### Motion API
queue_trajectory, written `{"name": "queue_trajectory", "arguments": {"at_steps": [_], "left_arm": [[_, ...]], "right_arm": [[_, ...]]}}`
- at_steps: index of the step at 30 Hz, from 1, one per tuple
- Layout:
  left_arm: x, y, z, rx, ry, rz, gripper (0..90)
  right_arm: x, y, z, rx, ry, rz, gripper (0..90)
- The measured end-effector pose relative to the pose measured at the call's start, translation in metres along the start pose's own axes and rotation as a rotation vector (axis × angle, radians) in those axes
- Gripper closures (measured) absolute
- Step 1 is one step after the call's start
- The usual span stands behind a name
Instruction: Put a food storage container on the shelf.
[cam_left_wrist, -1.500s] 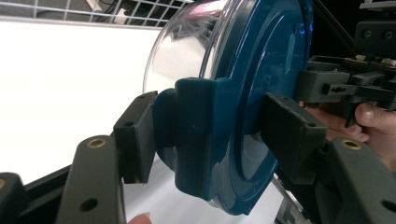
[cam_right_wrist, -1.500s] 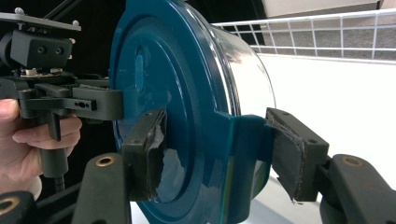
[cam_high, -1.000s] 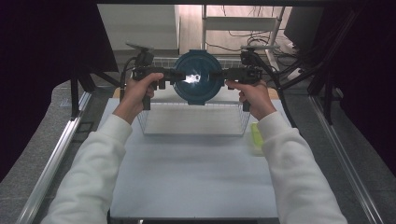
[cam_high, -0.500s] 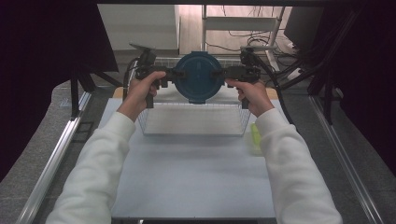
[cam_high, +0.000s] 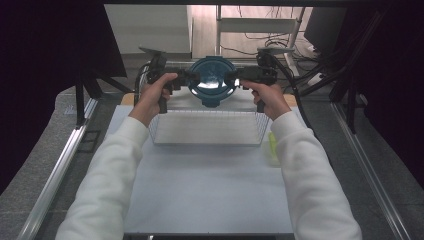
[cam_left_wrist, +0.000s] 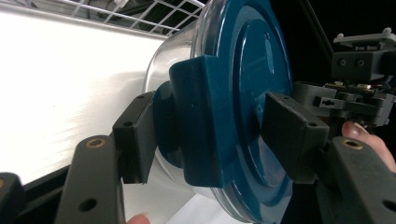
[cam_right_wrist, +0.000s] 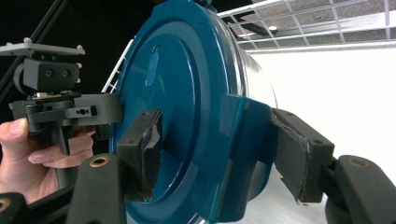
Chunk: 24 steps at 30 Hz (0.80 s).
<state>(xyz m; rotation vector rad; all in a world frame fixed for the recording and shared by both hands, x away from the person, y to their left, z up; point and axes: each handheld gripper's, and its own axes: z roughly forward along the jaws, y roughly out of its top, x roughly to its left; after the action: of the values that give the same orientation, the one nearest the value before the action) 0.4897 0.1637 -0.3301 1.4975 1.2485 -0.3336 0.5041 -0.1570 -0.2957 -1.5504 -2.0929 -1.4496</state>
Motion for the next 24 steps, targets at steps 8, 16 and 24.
{"name": "queue_trajectory", "arguments": {"at_steps": [8,16,24], "left_arm": [[0.007,0.003,0.004,-0.004,-0.009,-0.049,37.2],[0.010,0.003,0.008,-0.019,-0.004,-0.070,35.9],[0.011,0.002,0.009,-0.023,0.000,-0.063,35.5]], "right_arm": [[-0.006,0.003,0.007,0.004,-0.005,0.052,34.0],[-0.008,0.003,0.011,0.012,-0.019,0.100,31.9],[-0.017,0.001,0.013,-0.001,0.012,0.138,31.8]]}}
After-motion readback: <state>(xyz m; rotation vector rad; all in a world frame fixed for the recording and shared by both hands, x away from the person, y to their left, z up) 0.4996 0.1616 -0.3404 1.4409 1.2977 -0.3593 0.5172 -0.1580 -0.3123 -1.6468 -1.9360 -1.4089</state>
